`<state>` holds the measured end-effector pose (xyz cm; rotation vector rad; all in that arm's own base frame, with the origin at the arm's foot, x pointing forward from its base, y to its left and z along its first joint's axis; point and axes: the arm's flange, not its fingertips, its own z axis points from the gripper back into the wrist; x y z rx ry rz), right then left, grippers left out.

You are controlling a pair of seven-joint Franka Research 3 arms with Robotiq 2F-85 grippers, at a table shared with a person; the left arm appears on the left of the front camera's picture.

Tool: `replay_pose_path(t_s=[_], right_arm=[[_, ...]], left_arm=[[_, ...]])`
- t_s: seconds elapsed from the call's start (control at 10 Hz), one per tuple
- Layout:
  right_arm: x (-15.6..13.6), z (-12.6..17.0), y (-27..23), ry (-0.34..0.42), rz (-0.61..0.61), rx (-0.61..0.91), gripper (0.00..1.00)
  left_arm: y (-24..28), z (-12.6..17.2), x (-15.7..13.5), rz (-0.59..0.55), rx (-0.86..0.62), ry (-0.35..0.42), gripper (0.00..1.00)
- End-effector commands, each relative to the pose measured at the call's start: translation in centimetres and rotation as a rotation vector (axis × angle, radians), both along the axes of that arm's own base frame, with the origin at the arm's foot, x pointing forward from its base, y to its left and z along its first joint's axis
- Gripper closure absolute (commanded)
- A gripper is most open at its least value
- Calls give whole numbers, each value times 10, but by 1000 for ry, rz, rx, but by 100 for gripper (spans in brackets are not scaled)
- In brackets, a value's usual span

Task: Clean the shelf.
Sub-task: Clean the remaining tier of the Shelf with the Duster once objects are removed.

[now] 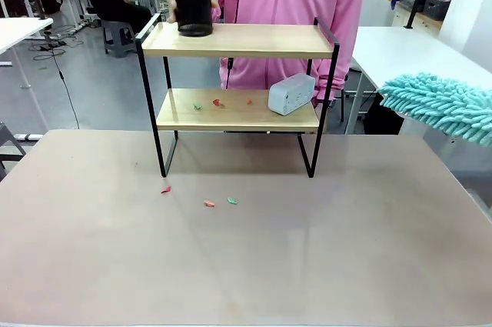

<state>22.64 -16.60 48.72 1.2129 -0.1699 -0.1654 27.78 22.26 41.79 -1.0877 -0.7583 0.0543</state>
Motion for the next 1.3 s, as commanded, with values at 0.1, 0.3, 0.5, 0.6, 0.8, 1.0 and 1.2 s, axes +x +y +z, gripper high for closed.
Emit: replay_pose_path(t_s=[0.1, 0.3, 0.5, 0.6, 0.8, 1.0, 1.2], right_arm=[[-1, 1, 0, -21, 14, 5, 88], [-1, 1, 0, -21, 14, 5, 88], [-1, 1, 0, -21, 14, 5, 88], [-1, 1, 0, -21, 14, 5, 88], [-1, 1, 0, -21, 14, 5, 88], [-1, 1, 0, -21, 14, 5, 88], [-1, 1, 0, -21, 14, 5, 88]], left_arm=[[0, 0, 1, -4, -1, -30, 0], [0, 0, 1, -4, -1, -30, 0], [0, 0, 1, -4, -1, -30, 0], [0, 0, 1, -4, -1, -30, 0], [0, 0, 1, -4, -1, -30, 0], [0, 0, 1, -4, -1, -30, 0], [0, 0, 1, -4, -1, -30, 0]])
